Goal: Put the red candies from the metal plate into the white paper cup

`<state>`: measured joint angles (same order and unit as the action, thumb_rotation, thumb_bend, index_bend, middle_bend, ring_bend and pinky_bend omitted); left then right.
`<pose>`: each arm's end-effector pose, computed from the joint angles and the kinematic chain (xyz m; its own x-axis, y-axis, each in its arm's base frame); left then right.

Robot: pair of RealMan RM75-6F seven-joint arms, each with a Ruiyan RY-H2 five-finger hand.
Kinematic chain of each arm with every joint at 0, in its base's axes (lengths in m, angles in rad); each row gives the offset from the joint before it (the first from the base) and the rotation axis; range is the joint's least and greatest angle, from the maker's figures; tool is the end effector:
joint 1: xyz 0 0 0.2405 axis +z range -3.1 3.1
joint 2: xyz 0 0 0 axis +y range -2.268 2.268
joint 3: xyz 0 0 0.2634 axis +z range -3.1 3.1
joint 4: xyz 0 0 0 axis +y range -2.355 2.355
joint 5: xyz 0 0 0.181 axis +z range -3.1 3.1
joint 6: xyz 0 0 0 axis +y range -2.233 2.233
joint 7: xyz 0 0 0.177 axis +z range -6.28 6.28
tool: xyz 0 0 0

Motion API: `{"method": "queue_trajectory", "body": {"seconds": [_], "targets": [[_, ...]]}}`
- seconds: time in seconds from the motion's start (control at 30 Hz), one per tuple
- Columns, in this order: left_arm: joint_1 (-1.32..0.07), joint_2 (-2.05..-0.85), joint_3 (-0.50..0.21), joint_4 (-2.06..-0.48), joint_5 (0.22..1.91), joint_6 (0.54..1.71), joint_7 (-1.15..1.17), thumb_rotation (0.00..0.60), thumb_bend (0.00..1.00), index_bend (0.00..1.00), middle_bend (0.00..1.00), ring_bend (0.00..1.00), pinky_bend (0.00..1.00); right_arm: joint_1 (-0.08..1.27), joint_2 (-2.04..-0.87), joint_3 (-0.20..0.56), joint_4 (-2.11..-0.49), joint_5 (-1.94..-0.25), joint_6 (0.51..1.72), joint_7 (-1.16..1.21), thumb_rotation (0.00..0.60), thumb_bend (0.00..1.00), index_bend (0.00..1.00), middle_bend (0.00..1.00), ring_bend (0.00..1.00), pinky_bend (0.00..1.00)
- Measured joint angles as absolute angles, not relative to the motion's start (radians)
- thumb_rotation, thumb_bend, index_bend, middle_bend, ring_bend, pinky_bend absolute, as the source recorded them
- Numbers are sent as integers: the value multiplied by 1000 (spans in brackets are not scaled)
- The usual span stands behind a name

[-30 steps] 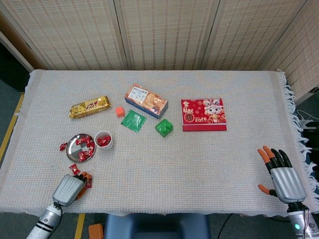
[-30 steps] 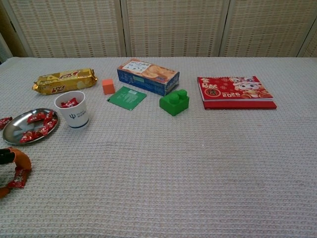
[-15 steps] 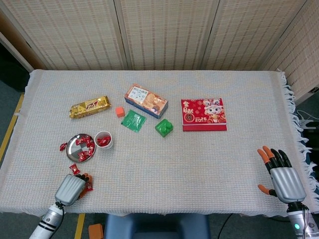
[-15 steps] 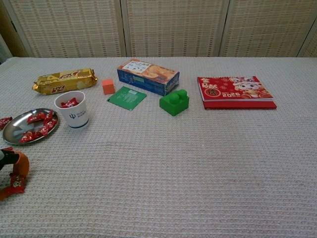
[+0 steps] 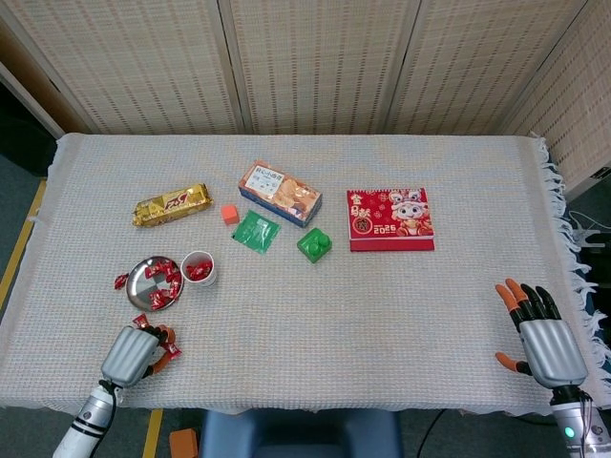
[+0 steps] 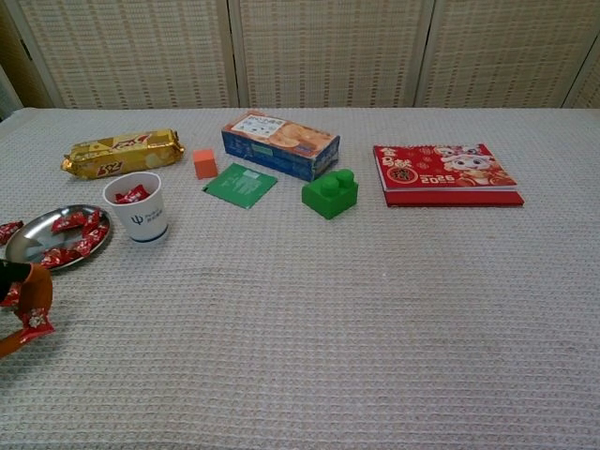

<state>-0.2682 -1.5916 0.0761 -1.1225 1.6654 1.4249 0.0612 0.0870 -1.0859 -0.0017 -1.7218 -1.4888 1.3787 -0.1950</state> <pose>-0.2796 0.2419 0.0273 0.5144 0.0697 0.8547 0.8098 -0.3674 -0.4574 -0.3008 -0.1997 0.1647 0.4993 -0.1614 0.8513 -0.8648 -0.0318 0.5012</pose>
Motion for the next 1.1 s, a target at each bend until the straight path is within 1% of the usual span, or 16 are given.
{"method": "queue_trajectory", "body": {"seconds": [0.2,0.27,0.4,0.6,0.77,0.9,1.0,1.1], "targets": [[-356,-1532,-49,-1213,1602,1371,71,600,355,521,541,676,993,91,-1091,6,-1720,-1471,1371,-204,600,31,0,0,0,0],[-393,-1518,-94,-1235,1566,1331,85,600,354,520,539,676,992,93,-1093,8,-1719,-1464,1368,-209,600,32,0,0,0,0],[-459,-1506,-161,-1255,1501,1252,120,600,354,520,536,676,992,95,-1096,11,-1719,-1458,1364,-214,600,32,0,0,0,0],[-525,-1527,-204,-1237,1449,1183,165,600,356,515,527,676,992,96,-1098,16,-1717,-1441,1363,-219,600,31,0,0,0,0],[-581,-1576,-224,-1180,1407,1132,229,600,354,454,481,676,992,96,-1097,20,-1717,-1433,1363,-218,600,32,0,0,0,0],[-600,-1601,-224,-1157,1392,1121,249,600,353,425,452,676,992,96,-1096,20,-1717,-1433,1364,-215,600,32,0,0,0,0],[-603,-1604,-211,-1160,1394,1120,255,600,352,369,392,676,992,95,-1095,21,-1716,-1433,1366,-212,600,32,0,0,0,0],[-604,-1605,-199,-1169,1402,1131,265,600,353,337,334,676,993,96,-1094,20,-1716,-1434,1366,-211,600,32,0,0,0,0]]}}
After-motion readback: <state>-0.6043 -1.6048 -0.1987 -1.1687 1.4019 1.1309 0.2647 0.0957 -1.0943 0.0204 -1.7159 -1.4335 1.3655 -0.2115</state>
